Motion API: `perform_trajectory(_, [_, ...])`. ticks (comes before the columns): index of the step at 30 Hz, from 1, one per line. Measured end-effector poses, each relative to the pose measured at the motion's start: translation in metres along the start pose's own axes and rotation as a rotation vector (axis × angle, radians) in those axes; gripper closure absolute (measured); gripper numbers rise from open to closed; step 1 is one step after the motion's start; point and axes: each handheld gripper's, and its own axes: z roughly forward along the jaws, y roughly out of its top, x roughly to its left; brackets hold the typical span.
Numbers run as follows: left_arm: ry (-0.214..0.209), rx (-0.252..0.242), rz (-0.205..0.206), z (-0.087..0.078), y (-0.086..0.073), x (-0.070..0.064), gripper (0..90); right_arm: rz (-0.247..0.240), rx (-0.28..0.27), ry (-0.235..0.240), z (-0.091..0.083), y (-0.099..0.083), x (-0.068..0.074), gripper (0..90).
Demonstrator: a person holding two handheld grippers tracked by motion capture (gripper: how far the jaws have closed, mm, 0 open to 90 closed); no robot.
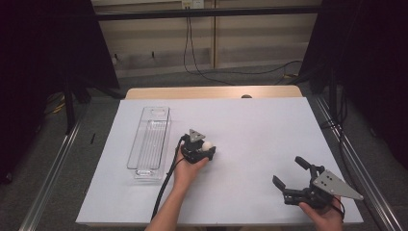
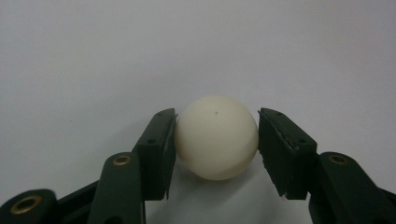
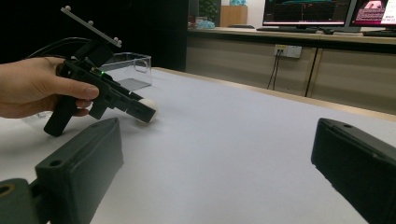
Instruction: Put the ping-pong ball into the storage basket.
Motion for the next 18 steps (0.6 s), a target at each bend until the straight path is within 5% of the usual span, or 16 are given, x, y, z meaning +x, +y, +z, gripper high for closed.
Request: perform_trajectory(18, [-0.023, 0.007, -0.018, -0.0001, -0.0003, 0.0006, 50.8, -0.012, -0.005, 0.003, -0.001, 0.0007, -0.0006, 1.9])
